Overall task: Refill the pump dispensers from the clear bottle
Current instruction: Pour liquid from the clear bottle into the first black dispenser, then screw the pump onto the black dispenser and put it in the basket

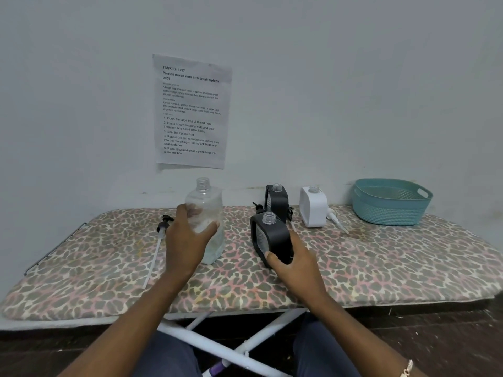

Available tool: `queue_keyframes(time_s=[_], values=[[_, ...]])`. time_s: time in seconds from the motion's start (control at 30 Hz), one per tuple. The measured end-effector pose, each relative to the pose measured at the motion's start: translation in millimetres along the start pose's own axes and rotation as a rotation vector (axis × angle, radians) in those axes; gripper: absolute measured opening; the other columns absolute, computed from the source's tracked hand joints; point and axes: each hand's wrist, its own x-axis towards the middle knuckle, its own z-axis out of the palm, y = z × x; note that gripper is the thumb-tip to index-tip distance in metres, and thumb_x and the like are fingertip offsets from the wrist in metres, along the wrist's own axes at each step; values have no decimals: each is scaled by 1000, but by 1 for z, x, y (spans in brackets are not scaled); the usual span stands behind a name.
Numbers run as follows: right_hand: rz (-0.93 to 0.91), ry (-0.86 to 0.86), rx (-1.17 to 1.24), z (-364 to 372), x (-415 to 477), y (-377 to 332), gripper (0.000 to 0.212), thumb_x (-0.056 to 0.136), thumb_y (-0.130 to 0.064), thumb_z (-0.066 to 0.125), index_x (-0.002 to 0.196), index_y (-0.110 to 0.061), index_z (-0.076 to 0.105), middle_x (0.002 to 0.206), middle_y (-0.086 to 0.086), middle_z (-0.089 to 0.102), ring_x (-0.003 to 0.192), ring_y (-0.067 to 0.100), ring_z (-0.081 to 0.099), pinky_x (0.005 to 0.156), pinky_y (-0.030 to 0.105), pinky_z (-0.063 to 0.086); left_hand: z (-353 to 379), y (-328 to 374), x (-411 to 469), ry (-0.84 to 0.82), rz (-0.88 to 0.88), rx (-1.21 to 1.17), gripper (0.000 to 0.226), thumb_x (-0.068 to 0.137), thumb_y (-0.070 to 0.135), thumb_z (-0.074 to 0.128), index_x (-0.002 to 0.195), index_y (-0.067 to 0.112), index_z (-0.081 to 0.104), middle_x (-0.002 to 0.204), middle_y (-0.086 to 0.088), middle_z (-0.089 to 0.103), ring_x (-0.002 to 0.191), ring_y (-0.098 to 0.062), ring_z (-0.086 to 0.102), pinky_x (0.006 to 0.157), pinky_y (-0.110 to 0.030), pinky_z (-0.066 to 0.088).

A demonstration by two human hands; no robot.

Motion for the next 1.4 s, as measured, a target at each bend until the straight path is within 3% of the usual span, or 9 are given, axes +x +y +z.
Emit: queue_keyframes(time_s=[0.13, 0.27, 0.4, 0.53, 0.63, 0.77, 0.9, 1.2, 1.4], values=[[1, -5, -15, 0, -1, -2, 47, 91, -36, 75, 130, -48, 51, 113, -24, 69, 102, -10, 64, 81, 14, 50, -2, 5, -5, -7, -28, 2, 81, 78, 41, 90, 142, 11, 51, 133, -4, 63, 118, -19, 58, 92, -32, 45], [-15, -6, -52, 1, -3, -3, 43, 90, -40, 75, 125, -49, 50, 111, -22, 69, 99, -7, 65, 81, 18, 53, -8, 10, -14, 130, 11, 97, 103, 72, 61, 87, 152, 20, 36, 147, -9, 42, 134, -33, 42, 110, -50, 41], [-31, 21, -135, 7, -4, -4, 39, 88, -47, 76, 117, -46, 49, 100, -20, 69, 87, -4, 65, 72, 22, 54, -15, 28, -32, 283, 280, 198, 70, 80, 33, 90, 130, 6, 49, 122, -16, 43, 110, -35, 47, 103, -24, 27], [-43, 64, -150, 15, -9, -9, 39, 88, -49, 78, 114, -44, 50, 96, -19, 69, 84, -4, 66, 67, 16, 50, -11, 47, -55, 183, 445, 74, 39, 85, 11, 84, 110, 6, 55, 106, -9, 48, 90, -16, 46, 82, -13, 39], [-31, 80, -153, 20, -12, -11, 38, 86, -49, 78, 110, -43, 50, 93, -17, 69, 82, -1, 67, 68, 24, 56, 0, 46, -68, 23, 394, 27, 37, 87, 14, 83, 110, 16, 55, 101, 1, 50, 84, -12, 51, 76, -17, 46], [-54, 83, -145, 24, -18, -16, 37, 86, -57, 75, 106, -40, 49, 87, -15, 66, 76, 1, 65, 60, 23, 52, 14, 34, -77, -173, 198, -64, 42, 88, 42, 80, 121, 26, 57, 111, 14, 57, 105, -3, 61, 84, -18, 53], [-82, 63, -126, 32, -23, -20, 38, 86, -45, 76, 113, -37, 51, 94, -16, 67, 83, 1, 64, 67, 27, 54, 23, 31, -80, -352, 22, -197, 60, 80, 56, 81, 130, 32, 56, 120, 17, 67, 108, 7, 65, 85, -14, 56], [-135, -9, -121, 38, -31, -20, 53, 90, -38, 70, 138, -36, 49, 119, -15, 65, 106, 4, 66, 85, 31, 59, 23, 29, -79, -358, -32, -194, 55, 79, 62, 80, 125, 50, 51, 115, 25, 71, 108, 9, 66, 86, -13, 54], [-119, -40, -134, 31, -31, -18, 55, 90, -17, 55, 143, -29, 49, 124, -11, 65, 108, 0, 63, 90, 27, 57, 23, 24, -75, -375, -7, -168, 68, 77, 50, 89, 130, 39, 49, 113, 20, 72, 104, 7, 68, 85, -13, 54]])
